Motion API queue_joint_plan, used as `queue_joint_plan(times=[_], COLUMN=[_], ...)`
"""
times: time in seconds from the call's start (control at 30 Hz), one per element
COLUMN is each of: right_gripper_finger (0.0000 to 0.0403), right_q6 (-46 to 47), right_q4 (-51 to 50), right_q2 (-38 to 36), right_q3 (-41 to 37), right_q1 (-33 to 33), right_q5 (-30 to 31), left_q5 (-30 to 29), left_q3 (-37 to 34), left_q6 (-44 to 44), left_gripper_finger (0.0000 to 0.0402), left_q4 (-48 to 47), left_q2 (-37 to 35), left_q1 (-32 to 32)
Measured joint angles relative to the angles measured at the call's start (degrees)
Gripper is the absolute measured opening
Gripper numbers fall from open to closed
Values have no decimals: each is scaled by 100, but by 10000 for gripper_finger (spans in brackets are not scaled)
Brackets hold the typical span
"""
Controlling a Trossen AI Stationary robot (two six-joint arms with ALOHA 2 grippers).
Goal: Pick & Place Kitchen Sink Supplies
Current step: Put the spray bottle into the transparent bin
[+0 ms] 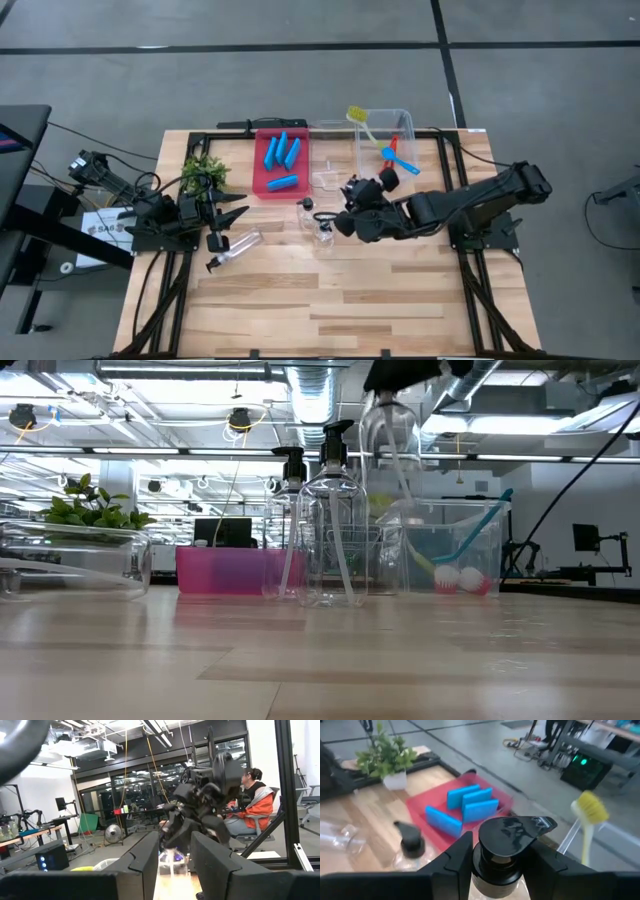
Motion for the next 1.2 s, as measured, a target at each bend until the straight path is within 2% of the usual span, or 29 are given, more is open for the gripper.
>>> queue_joint_plan(times=[0.23,0.47,0.77,0.97,1.2], right_gripper_finger=[128,128,129,131,131], right_q6=[-783,-1494,-2256,-2769,-2921], right_q4=[74,501,1595,2655,3376], right_q2=[0,0,305,875,1623], right_q3=[512,593,593,593,591], right_q1=[-270,-968,-2018,-2555,-3094], right_q5=[134,100,-732,-1236,-1795], left_q5=[-2,-2,-1,-2,-2], left_q3=[0,0,0,0,0], left_q6=[0,0,0,0,0], left_gripper_finger=[118,118,118,118,118], left_q4=[0,0,0,0,0], left_q2=[0,0,0,9,11], left_q1=[0,-1,-1,0,0])
